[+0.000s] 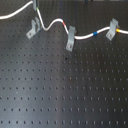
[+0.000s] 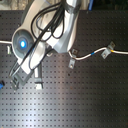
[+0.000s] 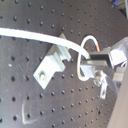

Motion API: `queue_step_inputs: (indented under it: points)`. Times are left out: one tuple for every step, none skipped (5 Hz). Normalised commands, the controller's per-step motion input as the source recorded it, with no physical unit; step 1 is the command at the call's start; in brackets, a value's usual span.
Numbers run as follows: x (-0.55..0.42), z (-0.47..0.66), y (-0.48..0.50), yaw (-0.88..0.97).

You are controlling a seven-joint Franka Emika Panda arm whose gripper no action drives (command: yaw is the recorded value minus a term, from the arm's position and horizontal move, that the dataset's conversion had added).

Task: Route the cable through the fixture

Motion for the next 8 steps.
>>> queue_step_inputs:
  points:
    - [-0.190,0.04,-0.199,0.08]
    - [-0.006,0.00,0.006,0.53]
    - [0.001,0.04,0.000,0.66]
    - [0.001,0.05,0.000,0.57]
    - [-0.018,0.02,0.034,0.47]
    - [-0.304,0.20,-0.024,0.13]
    - [-0.321,0.13,-0.017,0.00]
    - [-0.073,0.02,0.206,0.23]
